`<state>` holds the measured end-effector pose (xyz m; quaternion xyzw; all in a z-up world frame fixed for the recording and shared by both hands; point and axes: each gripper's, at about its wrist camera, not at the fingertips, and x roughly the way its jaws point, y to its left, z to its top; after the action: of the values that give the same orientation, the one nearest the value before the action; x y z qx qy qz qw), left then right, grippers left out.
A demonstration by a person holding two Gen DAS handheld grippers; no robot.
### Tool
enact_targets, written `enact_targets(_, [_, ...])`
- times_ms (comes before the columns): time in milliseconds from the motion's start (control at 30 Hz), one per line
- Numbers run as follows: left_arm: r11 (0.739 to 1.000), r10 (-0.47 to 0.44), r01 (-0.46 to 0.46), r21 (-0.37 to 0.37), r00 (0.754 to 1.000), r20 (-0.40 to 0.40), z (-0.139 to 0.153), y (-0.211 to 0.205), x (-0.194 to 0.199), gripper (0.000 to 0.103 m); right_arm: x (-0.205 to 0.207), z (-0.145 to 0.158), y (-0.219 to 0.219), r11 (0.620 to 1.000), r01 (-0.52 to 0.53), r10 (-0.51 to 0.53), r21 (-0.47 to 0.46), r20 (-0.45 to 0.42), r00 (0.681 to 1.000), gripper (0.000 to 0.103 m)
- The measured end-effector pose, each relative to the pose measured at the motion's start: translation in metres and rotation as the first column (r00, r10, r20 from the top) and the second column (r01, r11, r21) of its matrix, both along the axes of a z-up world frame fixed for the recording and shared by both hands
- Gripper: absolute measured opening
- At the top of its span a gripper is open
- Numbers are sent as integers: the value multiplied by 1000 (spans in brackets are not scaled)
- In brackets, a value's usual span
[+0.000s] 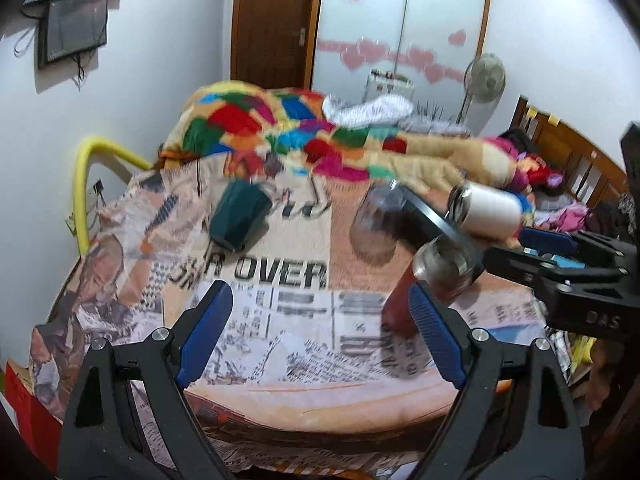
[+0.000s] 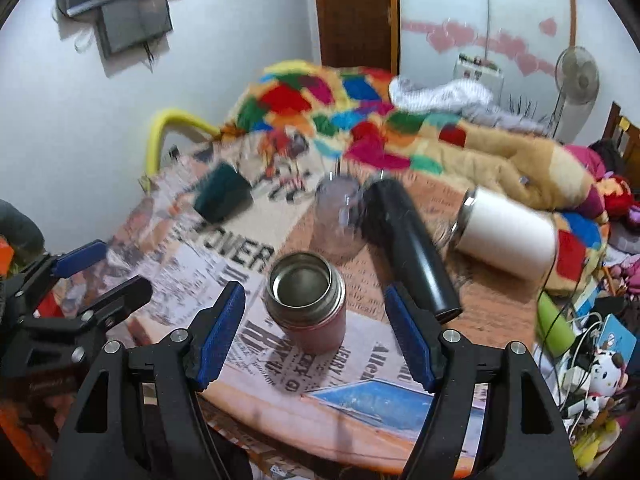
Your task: Flip cup upright
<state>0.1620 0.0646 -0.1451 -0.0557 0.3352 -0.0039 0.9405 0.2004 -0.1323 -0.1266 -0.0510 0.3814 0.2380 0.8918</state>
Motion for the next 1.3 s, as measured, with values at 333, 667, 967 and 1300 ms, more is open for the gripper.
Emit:
enact_targets(333, [1000, -26, 24, 9, 945, 325, 110, -27, -85, 90, -89, 106, -48, 982, 20, -79, 187, 316, 946, 69])
enact_targets(667, [998, -32, 2, 58, 849, 528, 160, -54, -162, 92, -159, 144, -60, 962, -14, -133, 274, 511, 849, 72])
enact_targets(967, [995, -13, -44, 86, 822, 570, 160, -67, -192, 102, -182, 137, -61, 963, 22, -174, 270, 557, 812, 96])
enact_targets(1300, [996, 12, -60, 68, 835, 549, 152, -67, -193, 103, -185, 130, -68, 967, 45, -180, 251, 548, 817, 103])
